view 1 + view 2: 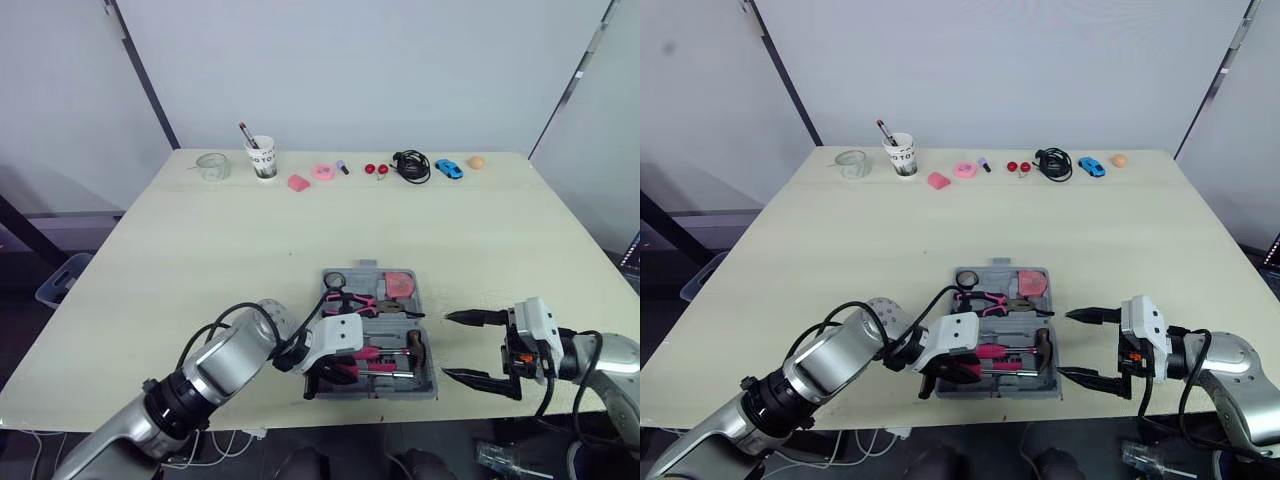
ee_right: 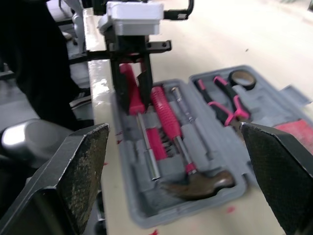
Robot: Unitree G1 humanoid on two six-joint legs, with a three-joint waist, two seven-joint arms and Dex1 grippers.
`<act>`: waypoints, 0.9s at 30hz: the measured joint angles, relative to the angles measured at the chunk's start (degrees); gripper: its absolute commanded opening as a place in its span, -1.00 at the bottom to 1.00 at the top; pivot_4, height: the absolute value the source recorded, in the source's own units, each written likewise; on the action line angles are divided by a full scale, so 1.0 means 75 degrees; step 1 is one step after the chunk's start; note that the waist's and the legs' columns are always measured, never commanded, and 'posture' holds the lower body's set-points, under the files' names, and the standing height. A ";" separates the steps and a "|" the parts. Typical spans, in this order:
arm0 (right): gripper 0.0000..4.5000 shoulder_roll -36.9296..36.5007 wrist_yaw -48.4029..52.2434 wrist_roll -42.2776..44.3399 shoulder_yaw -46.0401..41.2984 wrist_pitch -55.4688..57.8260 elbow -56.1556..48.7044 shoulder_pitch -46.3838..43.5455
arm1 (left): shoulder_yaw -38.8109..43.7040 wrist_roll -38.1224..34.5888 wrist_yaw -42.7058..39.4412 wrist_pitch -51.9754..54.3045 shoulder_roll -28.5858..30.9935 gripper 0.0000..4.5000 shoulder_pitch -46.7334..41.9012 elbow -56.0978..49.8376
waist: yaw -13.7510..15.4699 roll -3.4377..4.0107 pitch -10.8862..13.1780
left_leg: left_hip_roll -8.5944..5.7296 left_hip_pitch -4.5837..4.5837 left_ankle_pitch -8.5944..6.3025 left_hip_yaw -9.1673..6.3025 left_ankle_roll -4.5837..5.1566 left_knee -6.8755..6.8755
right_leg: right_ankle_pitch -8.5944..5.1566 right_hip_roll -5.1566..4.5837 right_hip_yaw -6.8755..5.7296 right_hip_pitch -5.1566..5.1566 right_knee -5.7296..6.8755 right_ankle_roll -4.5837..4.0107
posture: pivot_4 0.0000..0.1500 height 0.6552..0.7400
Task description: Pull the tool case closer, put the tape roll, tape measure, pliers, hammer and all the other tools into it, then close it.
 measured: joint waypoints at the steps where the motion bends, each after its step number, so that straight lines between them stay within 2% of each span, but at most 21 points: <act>1: 1.00 -0.0081 0.0084 0.0041 -0.0005 0.0014 0.0002 0.0040 | -0.0022 0.0001 0.0012 0.0072 -0.0087 -0.73 -0.0018 0.0000 | 0.0001 0.0000 0.0000 | 0.0000 0.0000 0.0000 0.0000 0.0000 0.0000 | 0.0000 0.0000 0.0000 0.0000 0.0000 0.0000 | 1.00 1.00; 11: 1.00 -0.0492 0.0691 0.0100 -0.0324 -0.0158 0.0425 0.0353 | -0.0312 0.0000 0.0006 0.0315 -0.0358 -0.73 -0.0184 -0.0032 | -0.0002 0.0000 0.0000 | 0.0000 -0.0001 0.0000 -0.0002 0.0000 0.0004 | 0.0000 0.0001 0.0001 0.0001 0.0001 0.0000 | 1.00 1.00; 27: 1.00 -0.0364 0.0842 -0.0095 -0.0488 -0.0716 0.0694 0.0538 | -0.0751 0.0054 0.0189 0.1057 -0.0517 -0.73 -0.0493 -0.0007 | -0.0002 0.0000 0.0000 | -0.0001 -0.0001 0.0000 -0.0003 0.0001 0.0008 | 0.0001 0.0001 0.0002 0.0002 0.0003 0.0001 | 1.00 1.00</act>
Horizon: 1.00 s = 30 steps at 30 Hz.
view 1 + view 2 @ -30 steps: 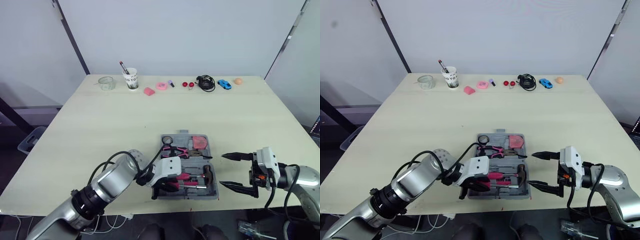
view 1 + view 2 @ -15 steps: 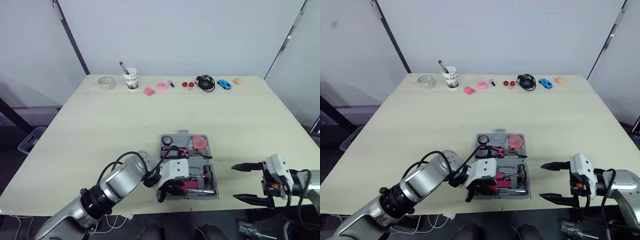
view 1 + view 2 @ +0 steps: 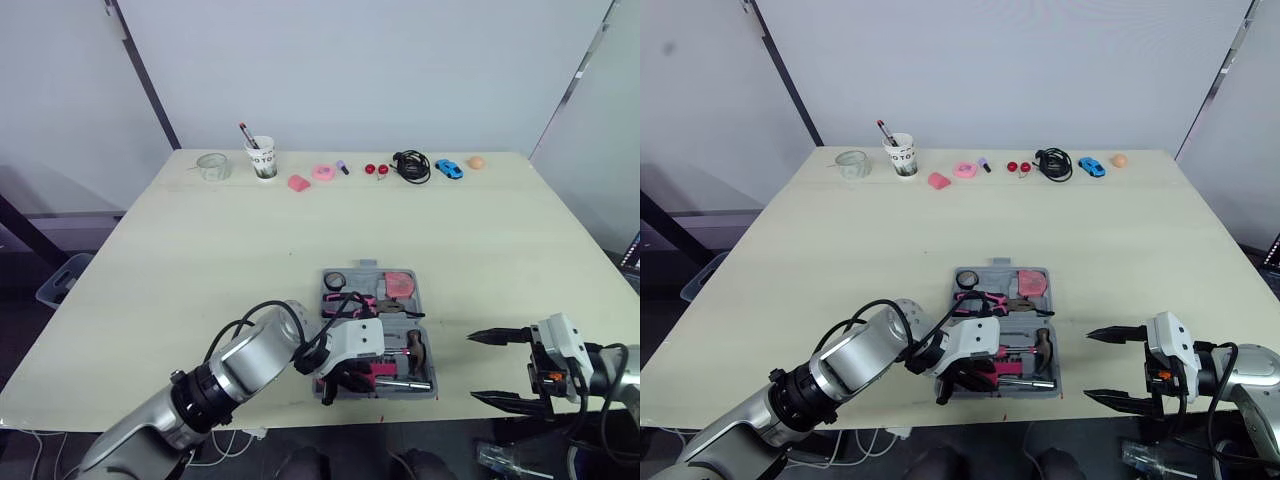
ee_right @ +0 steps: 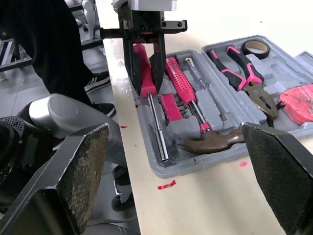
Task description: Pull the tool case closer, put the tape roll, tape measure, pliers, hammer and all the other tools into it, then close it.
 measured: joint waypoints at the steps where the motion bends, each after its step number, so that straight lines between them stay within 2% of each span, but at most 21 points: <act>1: 1.00 0.0014 0.0011 -0.0028 0.0001 -0.0058 0.0006 0.0006 | -0.0047 0.0003 0.0015 0.0093 0.0012 -0.73 -0.0004 -0.0039 | -0.0001 0.0000 0.0000 | 0.0000 0.0000 0.0000 -0.0001 0.0000 0.0000 | 0.0000 0.0001 -0.0001 0.0000 0.0000 0.0000 | 1.00 1.00; 5: 1.00 0.0034 0.0058 -0.0065 0.0000 -0.0141 0.0023 0.0012 | -0.0079 -0.0010 0.0042 0.0263 0.0142 -0.73 -0.0006 -0.0248 | -0.0001 0.0001 0.0000 | 0.0000 0.0000 0.0000 -0.0001 0.0000 0.0000 | 0.0000 0.0000 0.0000 0.0000 0.0000 0.0000 | 1.00 1.00; 20: 1.00 0.0168 0.0126 -0.0115 0.0019 -0.0369 0.0207 0.0129 | -0.0171 -0.0063 0.0444 0.0281 -0.0259 -0.73 -0.0061 0.0015 | 0.0005 0.0002 -0.0001 | -0.0004 0.0000 0.0000 -0.0003 0.0000 0.0002 | 0.0000 0.0002 0.0006 0.0002 0.0001 0.0000 | 1.00 1.00; 21: 1.00 0.0168 0.0124 -0.0115 0.0018 -0.0371 0.0207 0.0147 | -0.0170 -0.0070 0.0440 0.0280 -0.0260 -0.38 -0.0075 0.0046 | 0.0005 0.0002 -0.0001 | -0.0004 0.0000 0.0000 -0.0002 0.0000 0.0002 | 0.0000 0.0002 0.0006 0.0002 0.0001 0.0000 | 1.00 1.00; 23: 1.00 0.0169 0.0118 -0.0116 0.0018 -0.0373 0.0205 0.0179 | -0.0147 -0.0078 0.0456 0.0279 -0.0266 -0.17 -0.0088 0.0073 | 0.0004 0.0002 -0.0001 | -0.0004 0.0000 0.0000 -0.0003 0.0000 0.0002 | 0.0000 0.0002 0.0006 0.0002 0.0001 0.0000 | 1.00 1.00; 27: 1.00 0.0185 0.0073 -0.0119 0.0019 -0.0376 0.0197 0.0178 | -0.0255 -0.0213 0.0331 0.0272 -0.0260 0.58 -0.0083 0.0028 | 0.0006 0.0004 -0.0003 | -0.0004 0.0001 0.0000 -0.0003 0.0000 0.0003 | 0.0000 0.0002 0.0007 0.0004 0.0001 0.0000 | 1.00 1.00; 30: 1.00 0.0186 0.0046 -0.0126 0.0020 -0.0376 0.0197 0.0147 | -0.0327 -0.0219 0.0316 0.0264 -0.0246 0.58 -0.0084 -0.0035 | 0.0006 0.0004 -0.0003 | -0.0013 0.0001 0.0001 -0.0010 0.0001 0.0007 | 0.0001 0.0003 0.0014 0.0006 0.0006 0.0001 | 1.00 1.00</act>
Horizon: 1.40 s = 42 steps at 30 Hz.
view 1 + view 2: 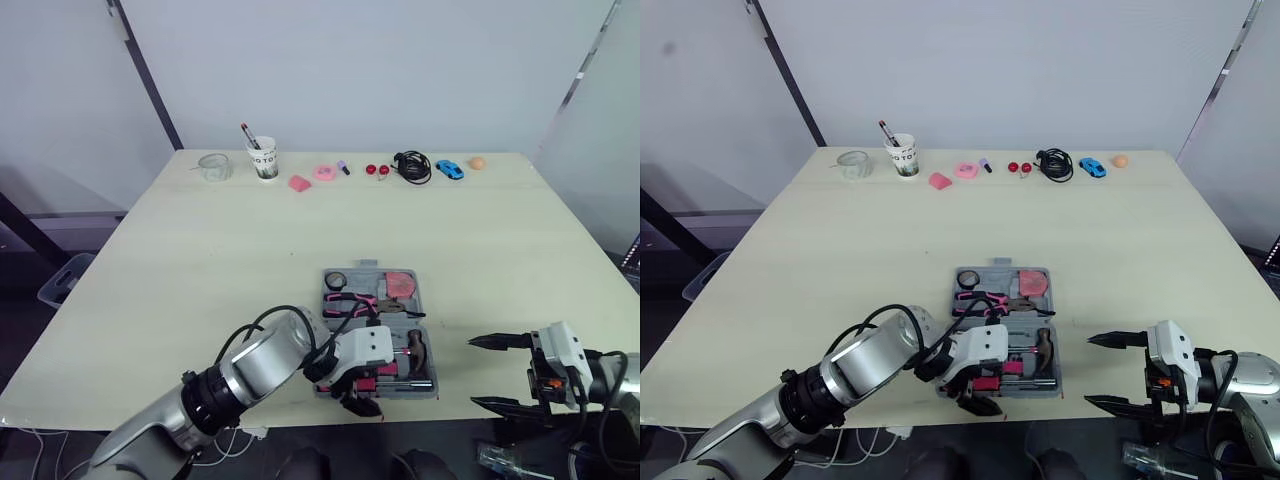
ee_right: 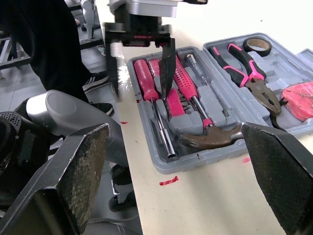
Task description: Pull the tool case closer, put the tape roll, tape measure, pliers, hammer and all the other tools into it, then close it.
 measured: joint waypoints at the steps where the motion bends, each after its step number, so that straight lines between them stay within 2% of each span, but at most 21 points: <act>1: 1.00 0.0000 -0.0004 -0.0005 0.0000 0.0000 0.0000 -0.0015 | 0.0007 0.0008 0.0029 -0.0007 0.0055 0.58 -0.0001 0.0000 | -0.0005 0.0000 0.0000 | 0.0000 0.0000 0.0000 0.0000 0.0000 0.0002 | 0.0000 0.0001 0.0002 0.0000 0.0002 0.0001 | 1.00 1.00; 9: 1.00 0.0002 -0.0015 -0.0045 0.0015 0.0005 0.0004 -0.0190 | 0.0446 -0.0225 -0.0102 -0.0232 0.0484 0.58 -0.0087 -0.0056 | -0.0007 0.0000 0.0000 | 0.0000 0.0000 0.0000 -0.0001 0.0000 0.0002 | 0.0000 0.0003 0.0005 -0.0001 0.0004 0.0001 | 1.00 1.00; 13: 1.00 0.0021 -0.0062 -0.0074 0.0061 0.0015 0.0004 -0.0267 | 0.1028 -0.0330 -0.0240 -0.1063 0.0699 0.58 -0.0059 0.0245 | -0.0007 0.0000 0.0000 | 0.0000 0.0000 0.0000 -0.0001 0.0000 0.0002 | 0.0000 0.0003 0.0004 -0.0001 0.0003 0.0001 | 1.00 1.00; 16: 1.00 0.0023 -0.0066 -0.0108 0.0136 0.0016 0.0009 -0.0274 | 0.1712 -0.0599 -0.0249 -0.1661 0.0615 0.21 0.0177 0.0659 | -0.0007 0.0002 0.0000 | 0.0000 -0.0001 0.0000 0.0000 0.0000 0.0003 | 0.0001 0.0002 0.0005 -0.0001 0.0003 0.0001 | 1.00 1.00; 17: 1.00 0.0024 -0.0068 -0.0114 0.0165 0.0017 0.0010 -0.0286 | 0.1882 -0.0698 -0.0265 -0.1871 0.0510 0.03 0.0266 0.0790 | -0.0002 0.0001 0.0000 | 0.0000 -0.0002 0.0000 0.0001 0.0000 0.0004 | 0.0001 0.0002 0.0005 -0.0001 0.0003 0.0002 | 1.00 1.00; 21: 1.00 0.0073 -0.0114 -0.0139 0.0197 0.0018 0.0011 -0.0403 | 0.2316 -0.0918 -0.0455 -0.2924 0.0232 -0.88 0.0589 0.1359 | -0.0004 0.0001 0.0000 | 0.0000 -0.0002 0.0000 0.0001 0.0000 0.0007 | 0.0001 0.0002 0.0004 -0.0001 0.0003 0.0002 | 1.00 1.00; 22: 1.00 0.0099 -0.0135 -0.0140 0.0199 0.0018 0.0011 -0.0414 | 0.2398 -0.0989 -0.0525 -0.3139 0.0162 -0.97 0.0640 0.1459 | -0.0002 0.0001 0.0000 | 0.0000 -0.0003 0.0000 0.0001 0.0000 0.0007 | 0.0001 0.0002 0.0003 -0.0001 0.0003 0.0002 | 1.00 1.00; 28: 1.00 0.0122 -0.0216 -0.0170 0.0250 0.0018 0.0013 -0.0452 | 0.2470 -0.1148 -0.0958 -0.4177 -0.0009 -0.97 0.1011 0.1808 | -0.0007 0.0002 0.0000 | 0.0000 -0.0002 0.0000 0.0004 0.0000 0.0007 | 0.0002 0.0002 0.0006 -0.0001 0.0003 0.0003 | 1.00 1.00; 36: 1.00 0.0127 -0.0258 -0.0199 0.0253 0.0018 0.0013 -0.0471 | 0.2093 -0.0582 -0.1248 -0.5609 -0.0262 -0.97 0.1450 0.2594 | 0.0004 0.0004 -0.0002 | 0.0000 -0.0001 0.0000 0.0006 0.0000 0.0007 | 0.0002 0.0002 0.0007 0.0000 0.0003 0.0003 | 1.00 1.00; 42: 1.00 0.0128 -0.0286 -0.0204 0.0255 0.0018 0.0010 -0.0471 | 0.1985 -0.0316 -0.1358 -0.5986 -0.0625 -0.97 0.1340 0.3275 | -0.0004 0.0004 -0.0002 | 0.0000 -0.0002 0.0000 0.0005 0.0000 0.0007 | 0.0002 0.0002 0.0006 -0.0001 0.0003 0.0004 | 1.00 1.00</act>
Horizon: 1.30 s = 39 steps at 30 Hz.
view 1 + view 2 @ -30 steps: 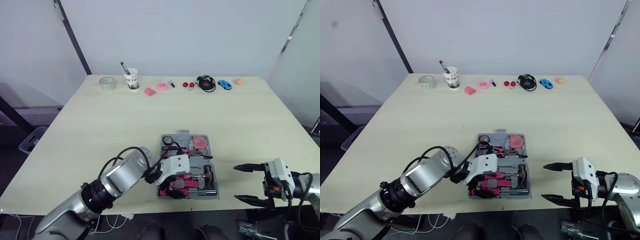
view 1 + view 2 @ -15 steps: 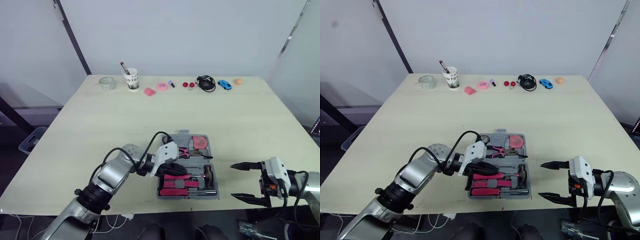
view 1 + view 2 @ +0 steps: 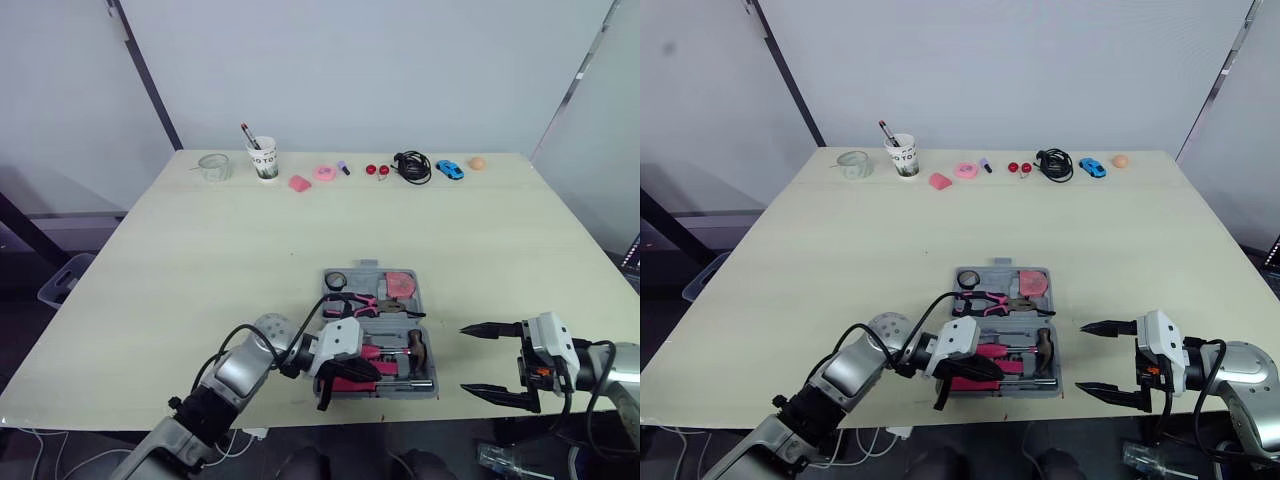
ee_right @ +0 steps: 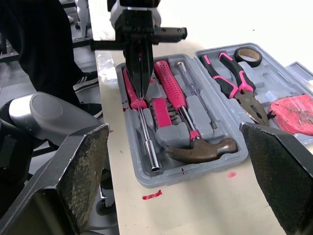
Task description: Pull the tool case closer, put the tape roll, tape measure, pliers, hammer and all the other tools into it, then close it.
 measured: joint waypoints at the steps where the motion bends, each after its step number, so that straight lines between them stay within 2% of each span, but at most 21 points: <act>1: 1.00 0.0000 0.0002 -0.0001 0.0000 0.0000 0.0001 0.0000 | -0.0014 0.0046 -0.0025 -0.0056 -0.0030 -0.97 -0.0006 0.0104 | -0.0001 0.0000 0.0000 | 0.0000 0.0000 0.0000 0.0000 0.0000 0.0000 | 0.0000 0.0000 0.0000 0.0000 0.0000 0.0000 | 1.00 1.00; 16: 1.00 0.0000 -0.0101 -0.0009 0.0000 0.0000 -0.0002 0.0003 | -0.0103 0.0391 -0.0079 -0.0778 -0.0210 -0.97 0.0014 0.0571 | -0.0005 0.0008 -0.0010 | 0.0001 0.0002 -0.0001 0.0000 0.0000 0.0000 | 0.0000 0.0000 0.0001 0.0001 0.0000 0.0000 | 1.00 1.00; 21: 1.00 0.0158 -0.0276 -0.0003 0.0000 0.0029 -0.0003 0.0004 | 0.0161 0.0183 0.0142 -0.0400 -0.0393 -0.97 0.0135 0.0608 | 0.0000 0.0015 -0.0015 | 0.0001 0.0001 0.0000 -0.0002 0.0001 0.0000 | 0.0000 0.0000 0.0000 0.0001 0.0000 0.0000 | 1.00 1.00; 24: 1.00 0.0452 -0.0653 -0.0003 -0.0038 0.0065 0.0112 0.0005 | 0.0852 -0.0329 0.0413 0.0232 -0.0407 -0.97 0.0347 0.0346 | -0.0014 0.0015 -0.0015 | 0.0008 -0.0001 0.0000 -0.0003 0.0000 0.0000 | 0.0000 0.0001 -0.0004 -0.0001 0.0001 0.0000 | 1.00 1.00; 29: 1.00 0.0847 -0.1284 0.0028 -0.0195 0.0143 0.0445 -0.0030 | 0.2017 -0.0764 0.0982 0.0409 -0.0031 -0.97 0.0553 -0.0563 | -0.0020 0.0024 -0.0019 | 0.0012 0.0001 0.0000 0.0000 0.0000 -0.0001 | 0.0000 0.0001 0.0001 -0.0001 0.0002 0.0000 | 1.00 1.00; 37: 1.00 0.1188 -0.1899 -0.0233 -0.0399 -0.0186 0.1077 -0.0078 | 0.3747 -0.1589 0.1859 0.0903 0.0357 -0.97 0.1833 -0.1498 | -0.0013 0.0025 -0.0018 | 0.0017 0.0002 -0.0001 0.0005 0.0000 -0.0001 | 0.0000 -0.0001 -0.0003 -0.0001 0.0001 0.0000 | 1.00 1.00; 39: 1.00 0.1249 -0.2083 -0.0309 -0.0468 -0.0292 0.1264 0.0013 | 0.4233 -0.1733 0.2088 0.0914 0.0452 -0.81 0.2294 -0.1546 | -0.0021 0.0025 -0.0018 | 0.0020 0.0005 -0.0001 0.0005 0.0000 -0.0004 | 0.0000 -0.0001 -0.0003 -0.0002 0.0001 -0.0001 | 1.00 1.00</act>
